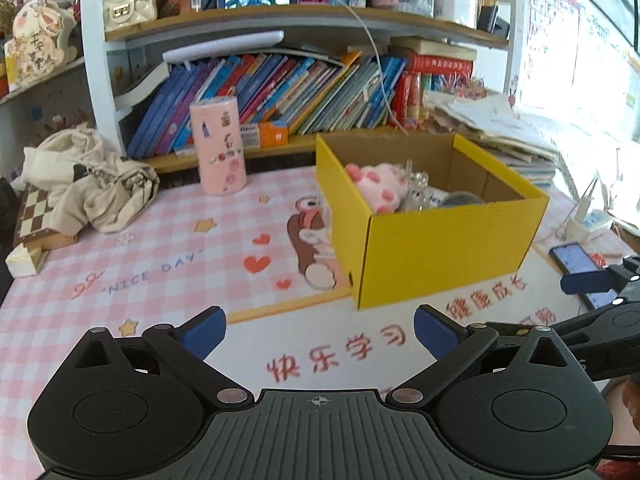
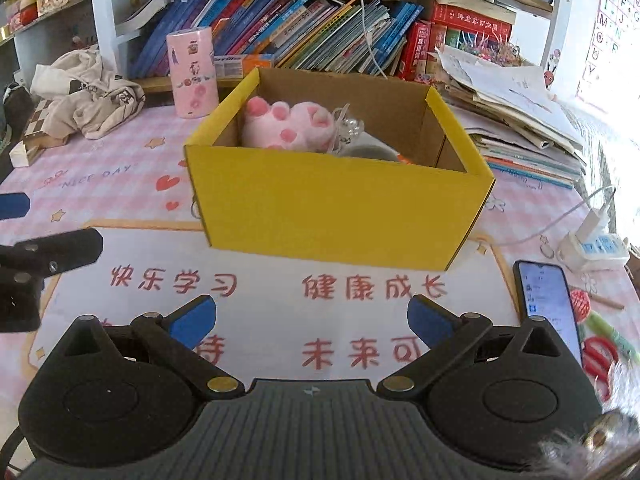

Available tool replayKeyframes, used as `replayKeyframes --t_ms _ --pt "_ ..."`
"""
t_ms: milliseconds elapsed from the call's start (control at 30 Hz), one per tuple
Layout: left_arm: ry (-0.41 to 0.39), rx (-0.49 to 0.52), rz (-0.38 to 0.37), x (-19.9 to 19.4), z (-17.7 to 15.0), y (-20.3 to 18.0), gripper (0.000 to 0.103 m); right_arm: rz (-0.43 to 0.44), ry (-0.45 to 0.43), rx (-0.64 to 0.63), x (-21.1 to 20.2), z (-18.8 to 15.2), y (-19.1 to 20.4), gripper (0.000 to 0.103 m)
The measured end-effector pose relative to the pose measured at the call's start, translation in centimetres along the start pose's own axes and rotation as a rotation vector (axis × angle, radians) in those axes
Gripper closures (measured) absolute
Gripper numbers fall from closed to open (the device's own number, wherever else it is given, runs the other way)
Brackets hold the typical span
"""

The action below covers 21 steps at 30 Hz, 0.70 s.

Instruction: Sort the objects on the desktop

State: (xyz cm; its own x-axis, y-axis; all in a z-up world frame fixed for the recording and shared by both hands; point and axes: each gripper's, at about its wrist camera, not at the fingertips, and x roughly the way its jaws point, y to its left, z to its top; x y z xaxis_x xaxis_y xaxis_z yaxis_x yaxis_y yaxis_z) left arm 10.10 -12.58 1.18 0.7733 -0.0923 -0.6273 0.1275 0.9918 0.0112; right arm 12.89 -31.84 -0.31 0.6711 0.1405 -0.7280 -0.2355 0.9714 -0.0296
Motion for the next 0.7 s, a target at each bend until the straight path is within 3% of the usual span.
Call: replayKeyframes --t_ms 333,700 --pt "0.025 0.022 -0.042 -1.0 -1.5 0.6 0.001 -0.024 0.005 -0.002 -1.1 -1.4 1.7 0.000" --pt "0.019 -0.008 -0.031 -2.1 -2.4 2.0 0.001 -0.036 0.014 0.031 -1.8 -2.6 2.6 0.000"
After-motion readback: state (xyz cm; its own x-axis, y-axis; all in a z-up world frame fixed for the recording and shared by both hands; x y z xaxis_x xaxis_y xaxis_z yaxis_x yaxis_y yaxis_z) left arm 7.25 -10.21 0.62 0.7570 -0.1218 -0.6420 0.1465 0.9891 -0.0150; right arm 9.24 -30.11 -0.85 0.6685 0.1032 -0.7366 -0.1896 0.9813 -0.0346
